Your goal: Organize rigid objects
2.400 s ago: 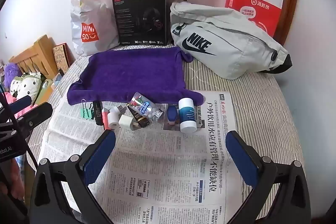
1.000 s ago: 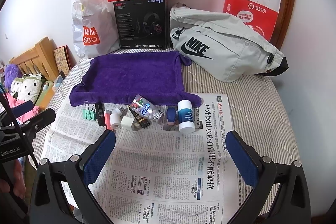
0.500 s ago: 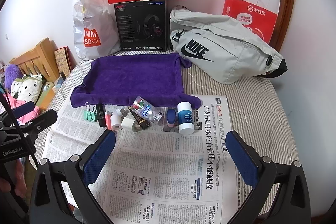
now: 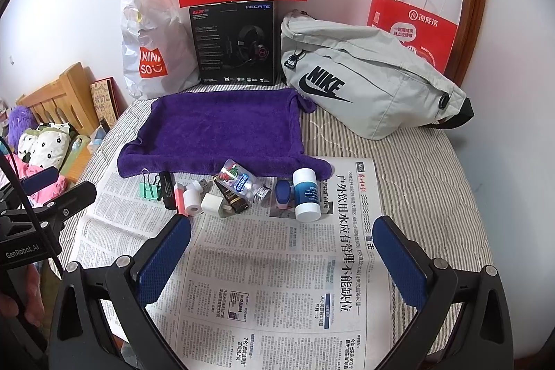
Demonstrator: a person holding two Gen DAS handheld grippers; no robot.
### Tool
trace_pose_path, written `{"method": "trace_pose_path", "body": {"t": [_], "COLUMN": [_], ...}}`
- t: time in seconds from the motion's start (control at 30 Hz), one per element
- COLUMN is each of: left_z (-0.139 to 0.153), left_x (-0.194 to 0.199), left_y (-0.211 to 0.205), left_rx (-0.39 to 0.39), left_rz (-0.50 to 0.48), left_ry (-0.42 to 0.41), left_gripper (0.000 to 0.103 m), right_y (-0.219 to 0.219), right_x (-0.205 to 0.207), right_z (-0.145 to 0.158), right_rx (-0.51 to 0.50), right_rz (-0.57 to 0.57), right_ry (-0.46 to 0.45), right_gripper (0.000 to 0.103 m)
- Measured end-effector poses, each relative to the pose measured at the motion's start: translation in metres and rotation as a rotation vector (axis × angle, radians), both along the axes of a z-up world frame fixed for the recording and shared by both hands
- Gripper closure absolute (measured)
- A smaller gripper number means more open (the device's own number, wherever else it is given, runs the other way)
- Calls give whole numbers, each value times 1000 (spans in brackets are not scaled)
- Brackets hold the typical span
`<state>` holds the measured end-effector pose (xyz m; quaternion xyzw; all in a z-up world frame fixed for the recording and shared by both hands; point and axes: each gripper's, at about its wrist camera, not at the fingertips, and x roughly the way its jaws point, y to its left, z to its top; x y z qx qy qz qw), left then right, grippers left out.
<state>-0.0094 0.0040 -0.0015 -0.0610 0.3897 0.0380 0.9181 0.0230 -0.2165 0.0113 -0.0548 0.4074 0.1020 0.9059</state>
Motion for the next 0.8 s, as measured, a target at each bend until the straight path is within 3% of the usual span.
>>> {"method": "trace_pose_path", "body": {"t": [0.8], "left_z": [1], "left_x": [-2], "left_y": [-3], "left_rx": [6], "left_rz": [-5], "left_ry": [1], "left_gripper": [0], "right_y": [1], "right_x": [1], "right_z": [-3], "right_rx": [-4], "right_rz": [0], "right_ry": [14], "right_gripper": [0]}}
